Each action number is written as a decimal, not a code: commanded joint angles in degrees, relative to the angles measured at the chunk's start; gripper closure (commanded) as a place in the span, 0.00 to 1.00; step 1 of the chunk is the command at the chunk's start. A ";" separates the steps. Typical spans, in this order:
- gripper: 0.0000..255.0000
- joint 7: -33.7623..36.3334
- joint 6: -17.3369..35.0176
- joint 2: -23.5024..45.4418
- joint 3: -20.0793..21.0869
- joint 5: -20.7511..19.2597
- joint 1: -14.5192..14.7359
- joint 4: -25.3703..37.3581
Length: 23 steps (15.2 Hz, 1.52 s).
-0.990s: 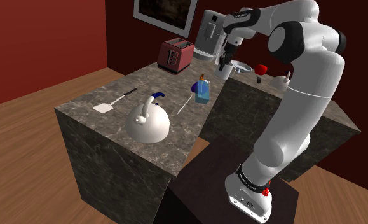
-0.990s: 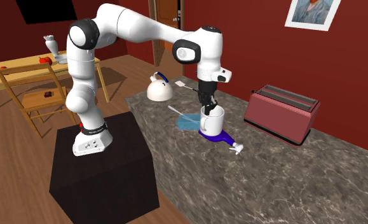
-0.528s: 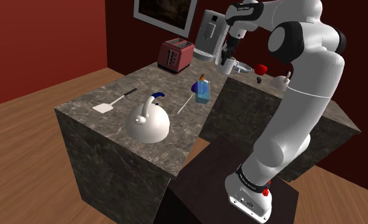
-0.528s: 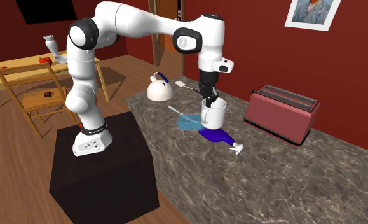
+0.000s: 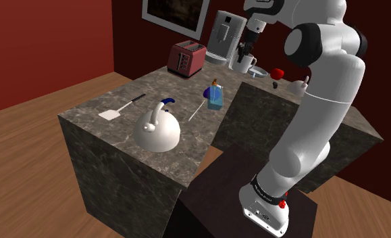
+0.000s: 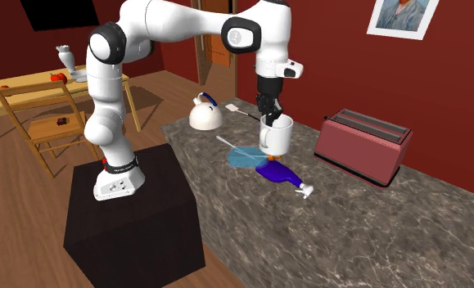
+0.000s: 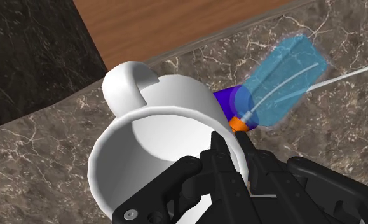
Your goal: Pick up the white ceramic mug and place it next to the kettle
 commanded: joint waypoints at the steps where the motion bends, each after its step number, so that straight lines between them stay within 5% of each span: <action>1: 1.00 -0.08 -1.82 0.32 -0.07 0.14 -0.28 2.11; 6: 1.00 -0.18 -5.88 1.40 -0.17 0.64 -0.96 7.15; 14: 1.00 11.02 -3.54 -4.49 3.46 -2.85 7.44 -0.05; 23: 1.00 23.06 -3.03 -5.90 8.29 -4.38 14.76 -1.48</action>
